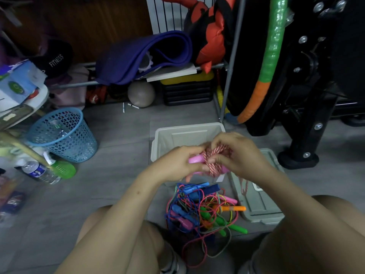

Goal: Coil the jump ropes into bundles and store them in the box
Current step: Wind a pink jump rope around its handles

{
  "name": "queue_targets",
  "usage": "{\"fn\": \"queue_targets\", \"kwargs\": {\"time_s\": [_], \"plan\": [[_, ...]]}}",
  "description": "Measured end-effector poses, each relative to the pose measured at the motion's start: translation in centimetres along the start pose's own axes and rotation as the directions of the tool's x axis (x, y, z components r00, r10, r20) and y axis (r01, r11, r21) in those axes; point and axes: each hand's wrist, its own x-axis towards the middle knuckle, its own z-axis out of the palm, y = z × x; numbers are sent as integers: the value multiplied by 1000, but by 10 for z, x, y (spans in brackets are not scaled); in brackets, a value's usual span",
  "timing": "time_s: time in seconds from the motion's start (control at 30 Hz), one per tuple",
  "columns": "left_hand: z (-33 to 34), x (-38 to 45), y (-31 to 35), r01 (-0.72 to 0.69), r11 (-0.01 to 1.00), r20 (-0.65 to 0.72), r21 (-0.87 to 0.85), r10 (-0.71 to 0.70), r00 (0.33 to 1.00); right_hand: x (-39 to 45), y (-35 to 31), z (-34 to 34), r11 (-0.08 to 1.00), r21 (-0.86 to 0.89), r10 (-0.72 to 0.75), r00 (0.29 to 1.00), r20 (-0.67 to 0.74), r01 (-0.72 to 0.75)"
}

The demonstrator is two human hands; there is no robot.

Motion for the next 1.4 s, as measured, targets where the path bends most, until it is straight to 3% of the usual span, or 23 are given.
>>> {"fn": "queue_targets", "kwargs": {"time_s": [0.1,0.27,0.47,0.7,0.87,1.07,1.23,1.4], "plan": [[8,-4,8,-31,999,53,36,30,998,3,6,-9,954,229,159,974,161,-193],[10,-6,14,-67,998,88,-15,68,994,8,14,-22,799,520,119,927,356,-302],[12,-8,16,-42,979,40,-198,51,998,8,26,-29,588,713,74,904,421,-381],[6,-15,18,-118,952,-15,-283,119,993,4,22,-24,396,769,218,865,452,-501],[6,-19,22,-166,957,-17,-236,166,986,3,19,-24,392,761,112,847,519,-517],[6,-18,19,-133,942,-64,-309,119,991,1,21,-25,406,756,145,853,502,-514],[6,-16,21,-154,923,-134,-354,113,985,0,17,-23,332,813,118,877,466,-477],[3,-7,14,-141,885,-293,-444,5,956,-2,18,-10,209,855,142,880,454,-475]]}}
